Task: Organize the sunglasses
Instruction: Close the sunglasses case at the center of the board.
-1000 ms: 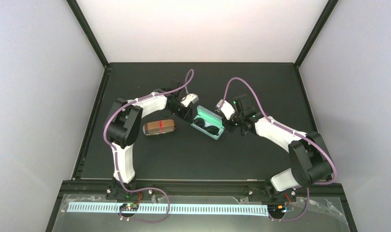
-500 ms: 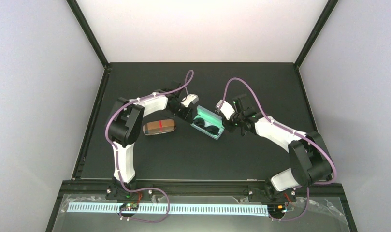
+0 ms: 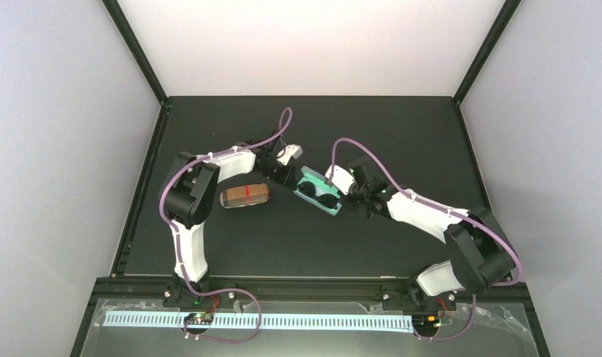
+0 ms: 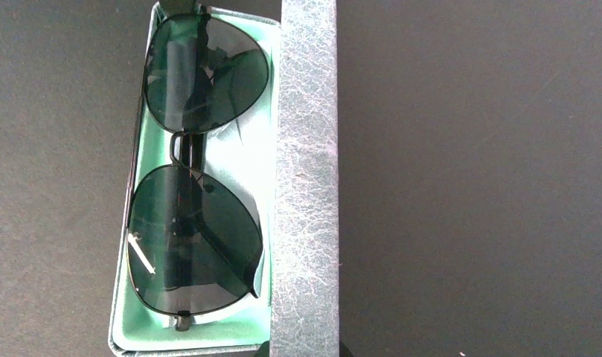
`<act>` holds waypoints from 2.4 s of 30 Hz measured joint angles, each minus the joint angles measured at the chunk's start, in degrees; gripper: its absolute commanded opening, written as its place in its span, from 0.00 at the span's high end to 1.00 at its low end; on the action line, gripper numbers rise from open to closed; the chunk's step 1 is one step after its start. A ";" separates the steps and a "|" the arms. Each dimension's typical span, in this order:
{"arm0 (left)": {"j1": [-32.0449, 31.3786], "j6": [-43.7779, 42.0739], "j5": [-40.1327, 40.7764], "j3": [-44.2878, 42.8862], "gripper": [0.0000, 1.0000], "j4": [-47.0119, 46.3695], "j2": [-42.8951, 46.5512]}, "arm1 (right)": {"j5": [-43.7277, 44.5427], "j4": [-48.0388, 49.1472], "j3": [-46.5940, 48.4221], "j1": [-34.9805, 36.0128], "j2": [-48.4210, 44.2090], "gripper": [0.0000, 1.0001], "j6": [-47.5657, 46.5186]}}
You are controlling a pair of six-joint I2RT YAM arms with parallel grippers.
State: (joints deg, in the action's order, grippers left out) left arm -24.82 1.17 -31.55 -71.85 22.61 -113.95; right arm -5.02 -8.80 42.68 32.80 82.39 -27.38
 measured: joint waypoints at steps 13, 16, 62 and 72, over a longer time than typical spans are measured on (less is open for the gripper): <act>0.15 3.41 -0.24 2.99 0.98 -4.15 1.27 | 13.27 4.22 -3.87 8.15 -0.68 0.85 -3.65; 0.17 4.00 -0.24 3.56 0.98 -5.03 1.51 | 15.32 4.37 -3.93 9.44 -0.24 0.83 -4.13; -0.31 6.36 0.33 10.51 0.89 -8.50 6.71 | -1.97 -8.31 3.52 10.27 1.49 0.17 -0.11; -0.31 6.29 -0.17 10.62 0.89 -7.58 8.74 | -6.84 -12.70 10.99 5.20 9.62 0.00 5.38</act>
State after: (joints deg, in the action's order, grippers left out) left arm -25.12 7.46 -31.73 -61.23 15.03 -105.21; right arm -11.86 -21.50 53.67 38.00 92.01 -22.00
